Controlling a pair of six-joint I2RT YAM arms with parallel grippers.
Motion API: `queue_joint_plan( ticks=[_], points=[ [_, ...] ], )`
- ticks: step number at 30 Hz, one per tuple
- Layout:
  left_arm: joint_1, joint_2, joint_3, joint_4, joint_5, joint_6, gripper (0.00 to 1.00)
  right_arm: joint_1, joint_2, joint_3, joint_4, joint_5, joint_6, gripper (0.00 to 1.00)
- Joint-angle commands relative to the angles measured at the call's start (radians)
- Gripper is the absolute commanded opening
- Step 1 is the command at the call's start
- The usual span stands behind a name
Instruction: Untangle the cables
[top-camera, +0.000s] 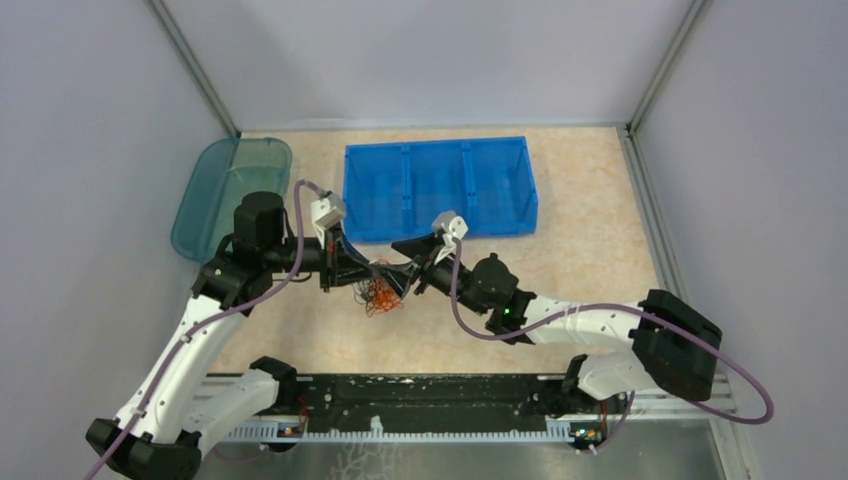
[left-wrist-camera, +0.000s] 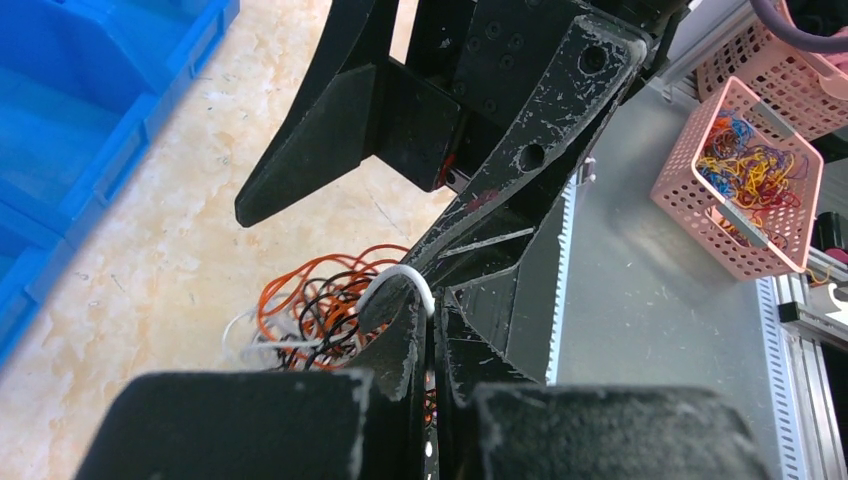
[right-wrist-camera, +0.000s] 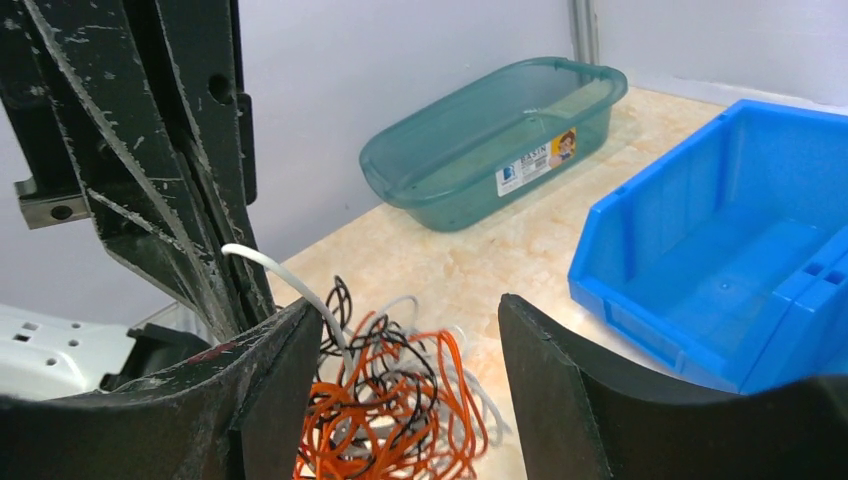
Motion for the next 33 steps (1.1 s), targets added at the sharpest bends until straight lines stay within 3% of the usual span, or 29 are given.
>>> queue_joint_plan(
  ticks=[1, 6, 22, 33],
  points=[
    [-0.006, -0.019, -0.008, 0.028, 0.054, -0.013, 0.02, 0.007, -0.068, -0.017, 0.063, -0.053, 0.035, 0.66],
    [-0.007, -0.013, -0.003, 0.026, 0.068, -0.009, 0.02, 0.007, -0.116, -0.068, 0.081, -0.059, 0.062, 0.68],
    [-0.006, 0.001, 0.041, 0.092, 0.160, -0.114, 0.01, 0.013, 0.113, 0.045, 0.179, -0.038, 0.098, 0.61],
    [-0.007, 0.010, 0.113, 0.112, 0.192, -0.146, 0.01, 0.017, 0.149, -0.061, 0.178, 0.052, 0.079, 0.59]
  ],
)
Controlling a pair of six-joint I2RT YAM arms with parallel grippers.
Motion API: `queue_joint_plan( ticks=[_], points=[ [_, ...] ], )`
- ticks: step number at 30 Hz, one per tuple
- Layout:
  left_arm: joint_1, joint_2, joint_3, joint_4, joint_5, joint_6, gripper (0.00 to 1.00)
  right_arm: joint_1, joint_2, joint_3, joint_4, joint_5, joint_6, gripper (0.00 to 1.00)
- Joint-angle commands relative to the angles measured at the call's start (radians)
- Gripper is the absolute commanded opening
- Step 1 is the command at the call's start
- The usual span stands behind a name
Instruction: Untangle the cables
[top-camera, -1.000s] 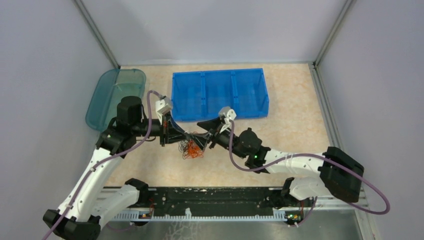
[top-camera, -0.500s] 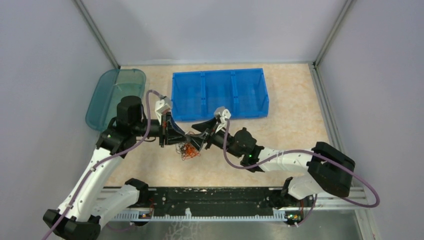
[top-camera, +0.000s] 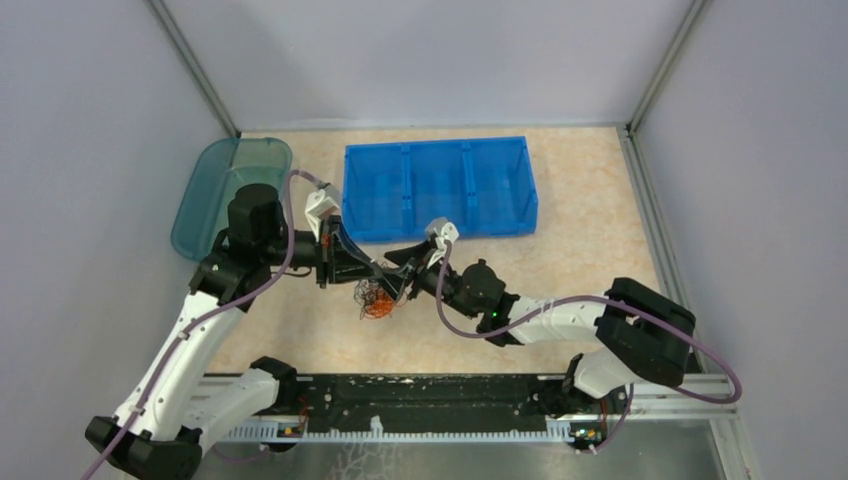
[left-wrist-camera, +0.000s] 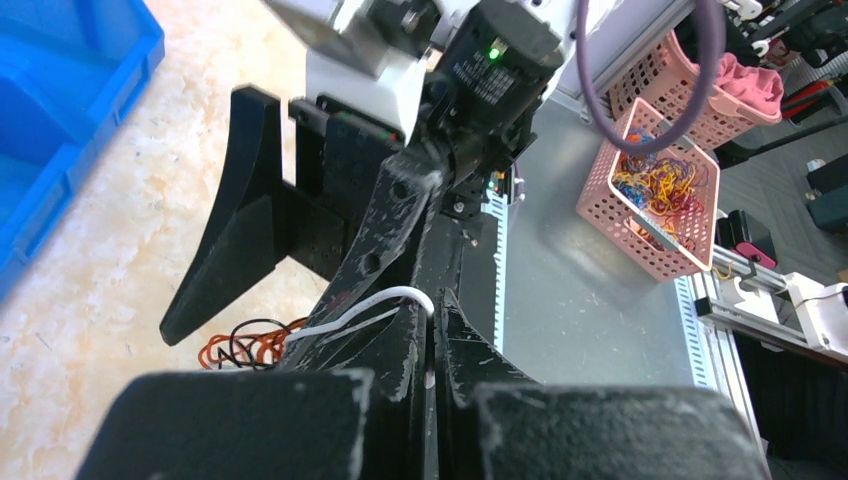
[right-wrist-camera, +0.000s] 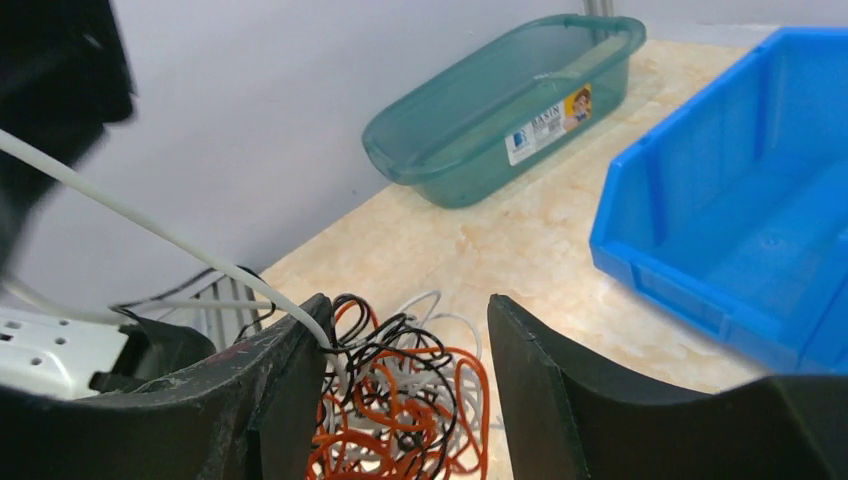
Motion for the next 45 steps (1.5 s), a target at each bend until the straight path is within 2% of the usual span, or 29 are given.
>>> queue_joint_plan(
  ticks=[1, 16, 30, 41, 45],
  points=[
    [-0.007, -0.008, 0.079, 0.051, 0.060, -0.026, 0.01, 0.010, 0.008, -0.049, 0.032, 0.066, -0.010, 0.58],
    [-0.007, -0.019, 0.158, -0.010, 0.043, 0.052, 0.02, 0.010, -0.027, -0.245, 0.074, 0.176, 0.020, 0.55],
    [-0.006, -0.034, 0.276, 0.016, -0.104, 0.169, 0.00, 0.010, 0.046, -0.322, 0.113, 0.216, 0.040, 0.55],
    [-0.007, -0.057, 0.339, 0.148, -0.273, 0.249, 0.00, 0.010, 0.081, -0.359, 0.103, 0.259, 0.049, 0.54],
    [-0.007, -0.042, 0.346, 0.084, -0.222, 0.232, 0.02, 0.010, -0.001, -0.366, 0.077, 0.268, 0.047, 0.59]
  ],
)
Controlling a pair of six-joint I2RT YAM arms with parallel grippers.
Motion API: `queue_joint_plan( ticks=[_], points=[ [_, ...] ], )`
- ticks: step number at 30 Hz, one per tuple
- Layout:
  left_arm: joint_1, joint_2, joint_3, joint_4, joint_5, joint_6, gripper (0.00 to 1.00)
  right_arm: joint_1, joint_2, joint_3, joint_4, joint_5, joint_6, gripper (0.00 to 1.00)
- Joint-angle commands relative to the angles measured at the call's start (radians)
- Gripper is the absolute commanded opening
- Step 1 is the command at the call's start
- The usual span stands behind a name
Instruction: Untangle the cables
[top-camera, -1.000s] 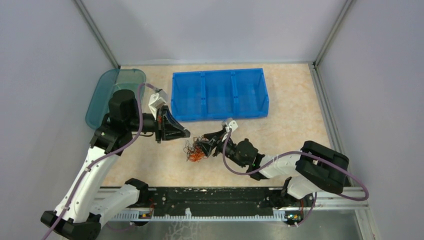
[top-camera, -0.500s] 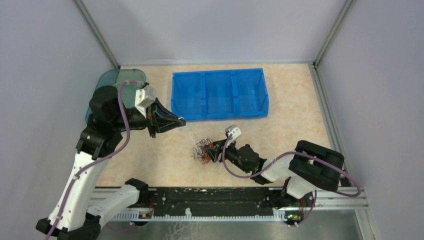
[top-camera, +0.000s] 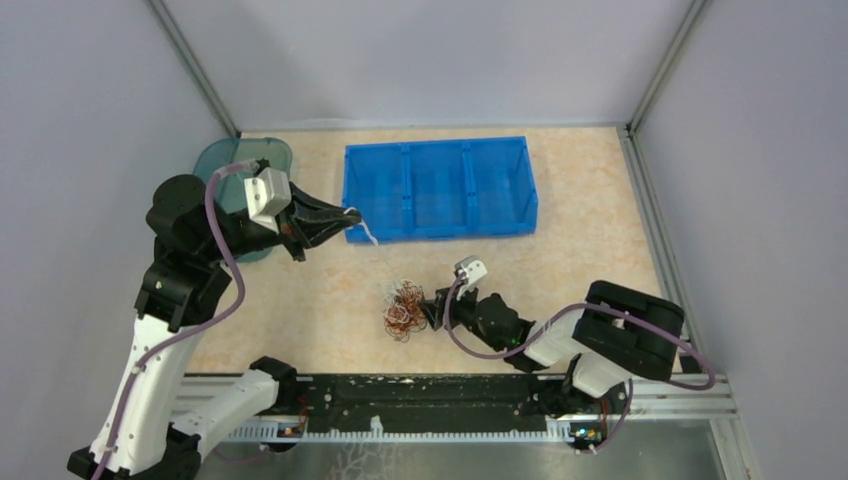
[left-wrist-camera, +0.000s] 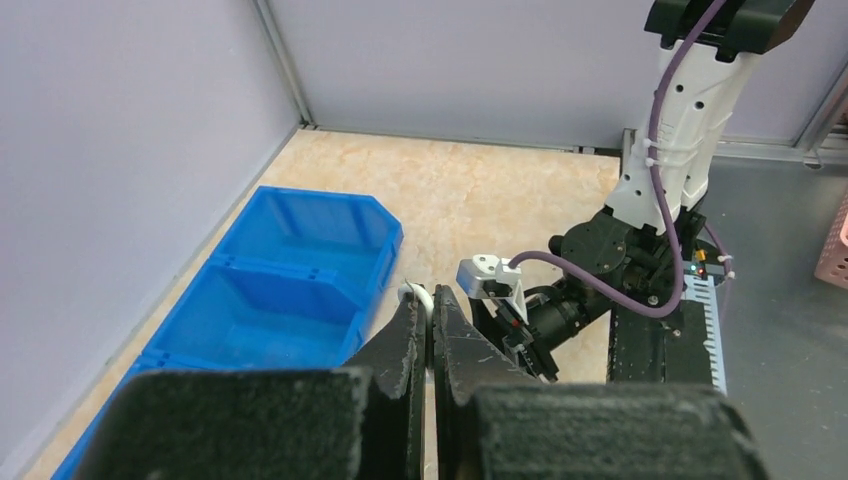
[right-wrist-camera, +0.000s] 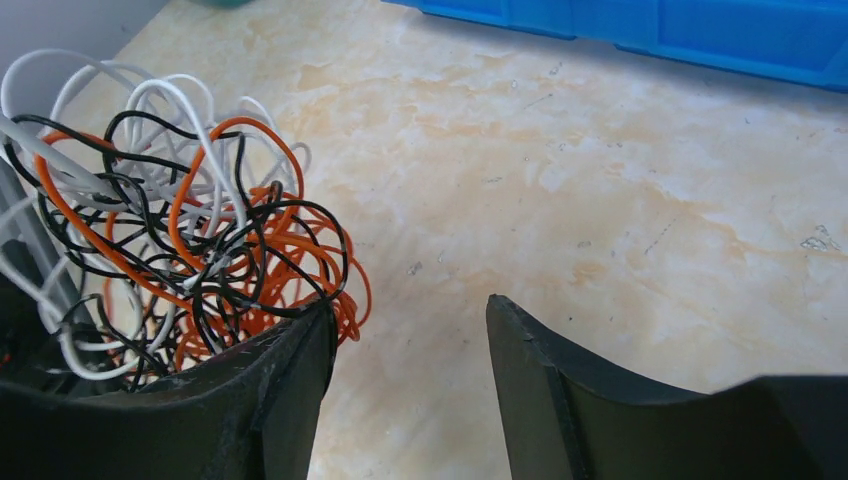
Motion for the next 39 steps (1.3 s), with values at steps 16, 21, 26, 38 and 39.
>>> queue_joint_plan(
  ticks=[16, 21, 26, 38, 39],
  points=[
    [-0.007, -0.048, -0.096, -0.007, 0.111, -0.070, 0.03, 0.006, -0.357, 0.290, -0.349, -0.257, -0.203, 0.91],
    [-0.006, -0.048, -0.088, -0.006, 0.106, -0.073, 0.02, 0.007, -0.220, 0.355, -0.254, -0.400, -0.192, 0.89],
    [-0.007, -0.050, -0.084, -0.013, 0.098, -0.069, 0.02, 0.010, -0.127, 0.369, -0.130, -0.537, -0.153, 0.89],
    [-0.006, -0.036, -0.052, -0.017, 0.104, -0.054, 0.03, 0.020, 0.093, 0.489, -0.089, -0.551, -0.126, 0.83],
    [-0.006, -0.034, -0.047, -0.017, 0.104, -0.054, 0.03, 0.022, 0.116, 0.495, -0.079, -0.542, -0.118, 0.82]
  ],
)
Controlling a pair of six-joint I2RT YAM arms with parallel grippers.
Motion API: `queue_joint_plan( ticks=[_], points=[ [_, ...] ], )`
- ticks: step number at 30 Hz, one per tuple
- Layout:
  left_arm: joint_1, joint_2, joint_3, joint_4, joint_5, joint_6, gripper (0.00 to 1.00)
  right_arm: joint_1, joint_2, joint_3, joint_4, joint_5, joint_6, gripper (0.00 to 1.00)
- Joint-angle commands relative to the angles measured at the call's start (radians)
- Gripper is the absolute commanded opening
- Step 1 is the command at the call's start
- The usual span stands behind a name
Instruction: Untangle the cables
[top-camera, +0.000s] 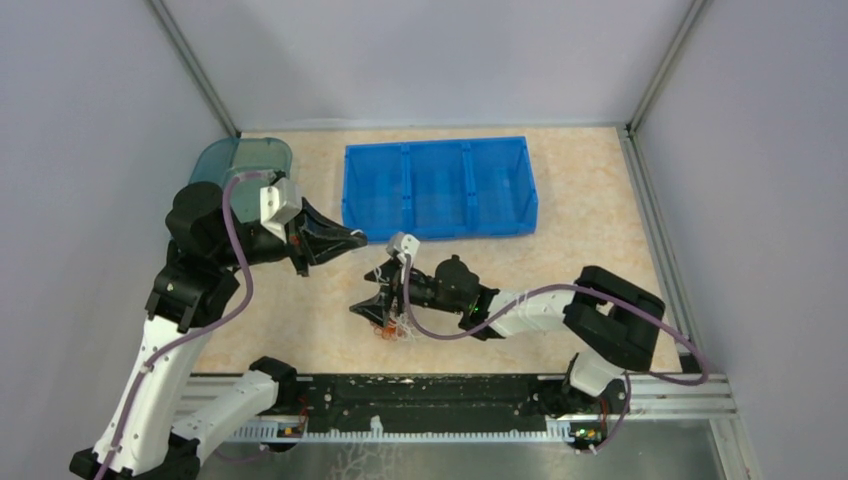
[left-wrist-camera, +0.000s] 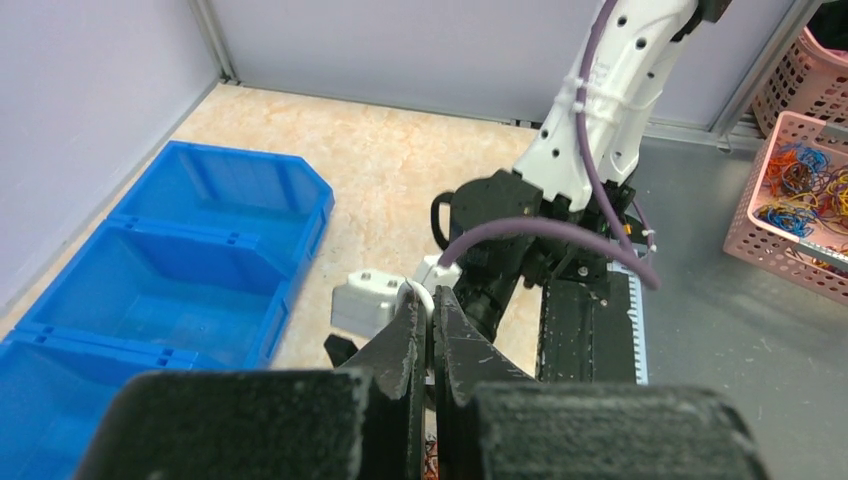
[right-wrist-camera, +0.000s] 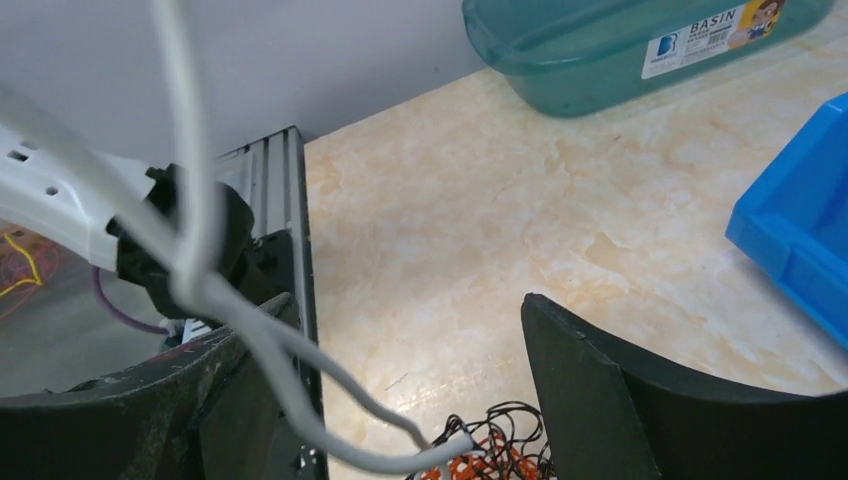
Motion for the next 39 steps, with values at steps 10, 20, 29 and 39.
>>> queue_joint_plan(
  ticks=[10, 20, 29, 39],
  points=[
    [-0.007, 0.028, 0.113, 0.023, 0.023, -0.002, 0.03, 0.027, 0.201, 0.062, 0.133, 0.096, 0.033, 0.73],
    [-0.006, 0.059, 0.206, 0.029, 0.013, 0.020, 0.03, 0.027, 0.227, -0.029, 0.184, 0.195, 0.033, 0.65],
    [-0.007, 0.063, 0.277, 0.031, -0.009, 0.046, 0.02, 0.027, 0.218, -0.111, 0.231, 0.252, 0.042, 0.63],
    [-0.007, 0.026, 0.295, 0.222, -0.256, 0.152, 0.01, 0.027, 0.183, -0.268, 0.312, 0.317, 0.081, 0.61]
  ],
)
